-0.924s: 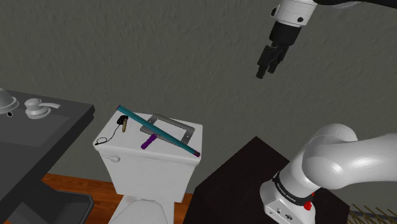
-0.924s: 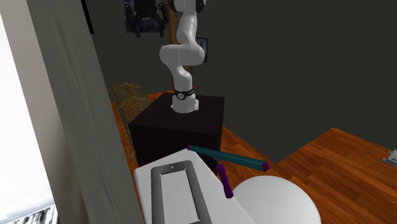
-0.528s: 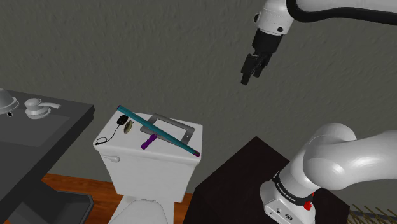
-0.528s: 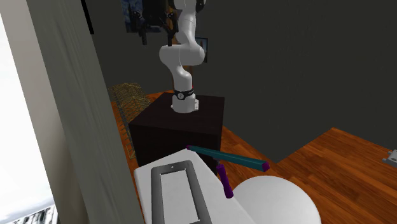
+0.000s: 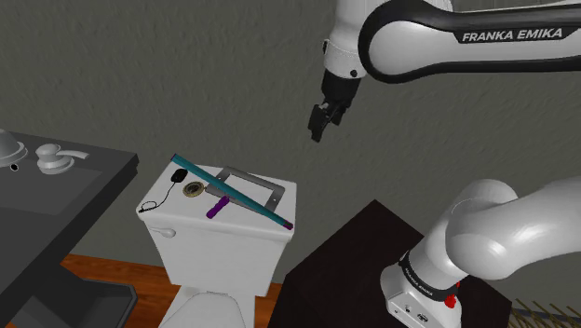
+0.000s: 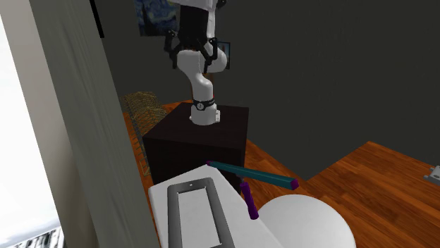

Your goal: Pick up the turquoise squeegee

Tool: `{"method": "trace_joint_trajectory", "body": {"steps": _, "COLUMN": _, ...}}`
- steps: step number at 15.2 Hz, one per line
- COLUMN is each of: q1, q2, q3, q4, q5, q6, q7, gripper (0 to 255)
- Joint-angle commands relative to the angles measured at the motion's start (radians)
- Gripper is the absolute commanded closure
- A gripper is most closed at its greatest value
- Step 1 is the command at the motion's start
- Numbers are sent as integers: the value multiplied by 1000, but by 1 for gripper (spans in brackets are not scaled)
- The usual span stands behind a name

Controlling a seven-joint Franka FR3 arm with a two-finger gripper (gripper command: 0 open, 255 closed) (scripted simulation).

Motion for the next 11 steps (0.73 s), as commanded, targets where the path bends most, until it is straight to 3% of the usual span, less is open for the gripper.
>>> {"method": "trace_joint_trajectory", "body": {"steps": 1, "q1": 3, "q2": 61, "q3": 42, "q4": 9, "q5": -21, "q6": 61, "q7": 34, "gripper": 0}}
{"method": "trace_joint_trajectory", "body": {"steps": 6, "q1": 1, "q2": 218, "q3": 152, "q4": 44, "q5": -106, "q6": 184, "q7": 144, "gripper": 0}}
{"method": "trace_joint_trajectory", "body": {"steps": 11, "q1": -14, "q2": 403, "q3": 257, "q4": 116, "q5": -256, "q6": 267, "q7": 289, "gripper": 0}}
